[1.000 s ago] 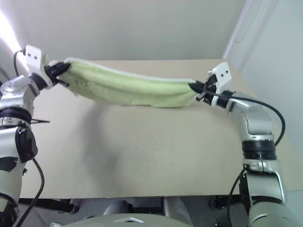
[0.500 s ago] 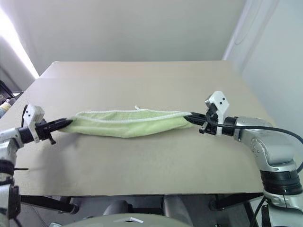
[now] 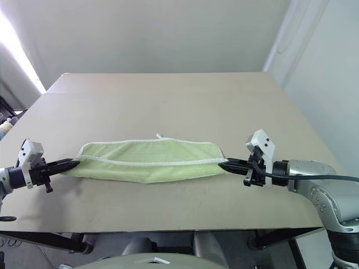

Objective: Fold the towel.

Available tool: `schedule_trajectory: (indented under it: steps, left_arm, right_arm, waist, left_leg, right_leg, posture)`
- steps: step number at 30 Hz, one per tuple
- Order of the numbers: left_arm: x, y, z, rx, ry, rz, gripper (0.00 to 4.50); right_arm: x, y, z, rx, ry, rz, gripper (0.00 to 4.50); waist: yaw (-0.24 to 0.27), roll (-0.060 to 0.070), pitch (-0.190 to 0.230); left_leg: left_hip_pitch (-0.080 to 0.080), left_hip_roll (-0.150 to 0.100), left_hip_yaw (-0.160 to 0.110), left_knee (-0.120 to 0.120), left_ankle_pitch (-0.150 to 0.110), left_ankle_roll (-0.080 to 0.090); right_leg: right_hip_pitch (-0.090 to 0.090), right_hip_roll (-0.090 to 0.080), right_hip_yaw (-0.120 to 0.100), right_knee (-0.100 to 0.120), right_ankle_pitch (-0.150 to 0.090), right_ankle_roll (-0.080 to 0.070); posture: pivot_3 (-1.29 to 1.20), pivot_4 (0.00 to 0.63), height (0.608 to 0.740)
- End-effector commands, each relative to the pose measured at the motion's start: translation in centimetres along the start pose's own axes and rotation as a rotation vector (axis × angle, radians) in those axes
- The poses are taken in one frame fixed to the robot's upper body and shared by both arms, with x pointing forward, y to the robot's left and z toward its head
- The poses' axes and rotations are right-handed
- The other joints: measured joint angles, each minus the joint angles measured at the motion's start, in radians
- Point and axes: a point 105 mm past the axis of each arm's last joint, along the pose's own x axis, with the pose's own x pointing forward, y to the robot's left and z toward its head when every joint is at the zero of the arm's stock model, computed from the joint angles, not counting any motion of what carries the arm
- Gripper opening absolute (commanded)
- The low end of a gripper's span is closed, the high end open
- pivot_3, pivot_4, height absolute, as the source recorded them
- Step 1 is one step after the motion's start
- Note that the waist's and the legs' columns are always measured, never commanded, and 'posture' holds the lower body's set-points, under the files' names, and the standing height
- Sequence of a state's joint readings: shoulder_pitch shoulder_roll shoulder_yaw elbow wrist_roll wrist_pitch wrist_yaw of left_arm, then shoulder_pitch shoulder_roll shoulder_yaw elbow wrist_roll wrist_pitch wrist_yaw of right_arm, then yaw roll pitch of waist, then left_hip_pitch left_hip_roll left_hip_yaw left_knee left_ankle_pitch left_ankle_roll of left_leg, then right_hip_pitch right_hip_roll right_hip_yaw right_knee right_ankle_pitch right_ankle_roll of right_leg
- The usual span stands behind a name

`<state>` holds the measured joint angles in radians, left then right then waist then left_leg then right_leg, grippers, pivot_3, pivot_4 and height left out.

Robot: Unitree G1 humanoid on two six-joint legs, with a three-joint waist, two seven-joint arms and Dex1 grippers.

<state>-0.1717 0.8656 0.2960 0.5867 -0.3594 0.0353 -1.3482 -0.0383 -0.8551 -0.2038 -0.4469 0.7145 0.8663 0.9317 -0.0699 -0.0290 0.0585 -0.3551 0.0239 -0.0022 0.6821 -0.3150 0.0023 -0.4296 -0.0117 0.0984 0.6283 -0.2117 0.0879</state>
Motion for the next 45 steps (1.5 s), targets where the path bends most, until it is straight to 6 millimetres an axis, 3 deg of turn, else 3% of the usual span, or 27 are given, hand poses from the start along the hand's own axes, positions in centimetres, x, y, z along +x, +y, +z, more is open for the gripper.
schedule_trajectory:
  steps: [1,7,12,17,24,33,40,45]
  left_arm:
    - [0.0,1.1,1.8,0.027,-0.066,0.051,0.11]
    - [2.1,3.9,1.8,-0.024,-0.036,0.205,0.11]
    - [3.3,5.2,2.7,-0.045,-0.075,0.271,0.11]
    - [3.8,5.2,2.0,-0.062,-0.055,0.269,0.11]
    - [4.4,5.3,1.2,-0.066,-0.031,0.288,0.11]
    - [5.5,6.4,1.6,-0.084,-0.026,0.365,0.11]
    - [6.1,5.8,0.7,-0.099,0.033,0.315,0.11]
    - [6.1,5.8,1.0,-0.1,0.022,0.306,1.84]
  right_arm:
    - [0.9,-0.8,1.1,-0.066,-0.015,-0.03,0.04]
    - [3.4,-3.7,0.3,-0.071,0.018,-0.123,0.04]
    - [4.9,-5.6,1.3,-0.083,-0.028,-0.173,0.04]
    - [5.7,-8.2,2.1,-0.092,-0.046,-0.275,0.04]
    - [6.8,-10.4,0.5,-0.113,0.071,-0.363,0.04]
    - [7.7,-10.2,0.7,-0.102,0.045,-0.354,0.04]
    - [7.8,-10.6,0.9,-0.099,0.044,-0.371,0.04]
    - [7.8,-10.9,1.6,-0.087,0.016,-0.39,1.8]
  waist:
    - [-0.002,0.0,0.0]
    - [0.002,0.0,0.0]
    - [0.001,0.0,0.0]
    - [-0.001,0.0,0.0]
    - [0.001,0.0,0.0]
    - [0.0,0.0,0.0]
    - [0.0,0.0,0.0]
    - [0.0,0.0,0.0]
  left_leg:
    - [0.0,0.0,0.001,0.0,0.0,0.0]
    - [0.0,0.0,0.001,0.0,0.0,0.0]
    - [-0.001,-0.001,0.001,-0.001,0.0,0.0]
    - [-0.001,-0.001,0.001,-0.001,0.0,0.0]
    - [-0.001,-0.001,0.001,-0.001,0.0,0.0]
    - [0.0,-0.001,0.0,0.0,0.0,0.0]
    - [-0.001,-0.001,0.0,0.0,0.0,0.0]
    - [-0.001,-0.001,0.0,0.0,0.0,0.0]
  right_leg:
    - [0.0,0.0,0.0,0.0,0.0,0.0]
    - [-0.001,0.001,-0.005,0.0,0.001,-0.002]
    - [-0.001,0.001,-0.005,0.0,0.001,-0.002]
    - [-0.001,0.001,-0.004,0.001,0.002,-0.002]
    - [-0.001,0.001,-0.004,0.001,0.002,-0.002]
    - [-0.001,0.001,-0.004,0.002,0.002,-0.002]
    - [-0.001,0.001,-0.004,0.002,0.002,-0.002]
    - [-0.001,0.001,-0.004,0.002,0.002,-0.002]
  posture:
    - [0.0,0.0,0.712]
    - [0.0,0.0,0.712]
    - [0.0,0.0,0.712]
    - [0.0,0.0,0.712]
    - [0.0,0.0,0.712]
    - [0.0,0.0,0.712]
    - [0.0,0.0,0.712]
    - [0.0,0.0,0.712]
